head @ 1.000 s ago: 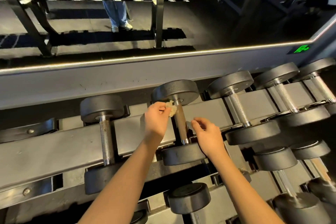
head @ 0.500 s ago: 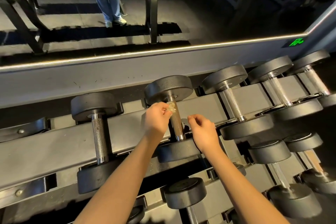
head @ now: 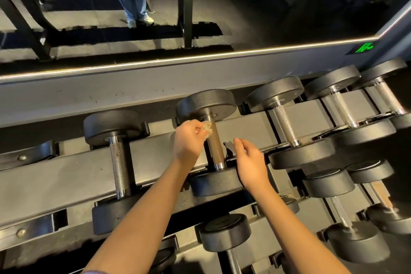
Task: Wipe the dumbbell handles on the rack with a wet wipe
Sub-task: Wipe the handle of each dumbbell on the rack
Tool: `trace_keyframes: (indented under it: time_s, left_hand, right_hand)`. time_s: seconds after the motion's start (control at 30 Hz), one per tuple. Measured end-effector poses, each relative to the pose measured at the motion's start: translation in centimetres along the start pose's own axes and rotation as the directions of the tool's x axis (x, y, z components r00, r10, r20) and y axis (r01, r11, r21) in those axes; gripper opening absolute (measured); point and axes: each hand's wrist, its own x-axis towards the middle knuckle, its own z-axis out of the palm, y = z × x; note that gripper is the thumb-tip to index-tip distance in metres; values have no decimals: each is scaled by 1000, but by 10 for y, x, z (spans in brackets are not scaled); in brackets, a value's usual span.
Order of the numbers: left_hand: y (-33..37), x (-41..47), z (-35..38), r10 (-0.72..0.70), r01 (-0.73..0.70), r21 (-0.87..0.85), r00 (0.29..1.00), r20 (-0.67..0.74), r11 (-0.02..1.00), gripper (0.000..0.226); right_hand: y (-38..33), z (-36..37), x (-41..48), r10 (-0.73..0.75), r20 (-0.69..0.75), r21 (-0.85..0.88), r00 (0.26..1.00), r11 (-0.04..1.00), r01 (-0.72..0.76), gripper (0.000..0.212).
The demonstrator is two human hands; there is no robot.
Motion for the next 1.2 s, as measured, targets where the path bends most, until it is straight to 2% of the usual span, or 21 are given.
trace_keyframes:
  time_s: [0.1, 0.27, 0.37, 0.5, 0.6, 0.7, 0.77, 0.8, 0.87, 0.97, 1.1, 1.13, 1.2]
  left_hand:
    - [2, -1, 4, -46, 46, 6, 999, -8, 999, 5]
    - [-4, -33, 4, -99, 97, 15, 985, 145, 995, 19]
    - [1, -38, 3, -71, 63, 65, 989, 132, 996, 14]
    - [9, -21, 3, -176, 176, -8, 983, 56, 984, 6]
    - [-1, -17, 11, -183, 182, 82, 983, 13, 980, 7]
    - [-1, -20, 9, -282, 269, 89, 940, 193, 959, 10]
    - [-2, -24, 5, -346, 273, 254, 884, 313, 928, 15]
    - [0, -27, 4, -363, 254, 331, 872, 329, 909, 12]
    - [3, -31, 4, -349, 243, 341, 888, 298, 908, 6]
    - [9, -30, 6, -236, 206, 194, 961, 147, 959, 3]
    - [14, -28, 10, -159, 155, 166, 987, 13, 974, 26]
    - [14, -29, 10, -165, 163, 149, 986, 1, 975, 30]
    - [13, -32, 9, -199, 188, 170, 979, 52, 967, 21]
  right_hand:
    - [-2, -2, -2, -1, -29, 31, 1000, 1000, 2, 34]
    - [-4, -1, -5, 8, -28, 33, 1000, 999, -7, 35]
    - [-5, -1, -4, 9, -39, 14, 999, 1000, -8, 36]
    - [-4, -1, -5, 3, -42, 23, 999, 1000, -2, 36]
    - [0, 0, -3, 13, -45, 19, 999, 1000, -12, 35]
    - [6, 3, 0, 13, -41, 11, 999, 1000, -13, 32]
    - [9, 3, 1, 12, -43, 0, 999, 1000, -12, 27]
    - [8, 3, 1, 12, -45, -2, 999, 1000, -12, 28]
    - [6, 3, 0, 20, -52, -7, 998, 1000, -20, 32]
    - [5, 2, 1, 26, -55, -3, 998, 1000, -26, 28]
    - [4, 2, 0, 25, -64, -4, 998, 1000, -25, 34]
    - [4, 2, 0, 25, -67, 2, 997, 1000, -25, 34]
    - [4, 2, 0, 33, -69, 4, 997, 999, -33, 34]
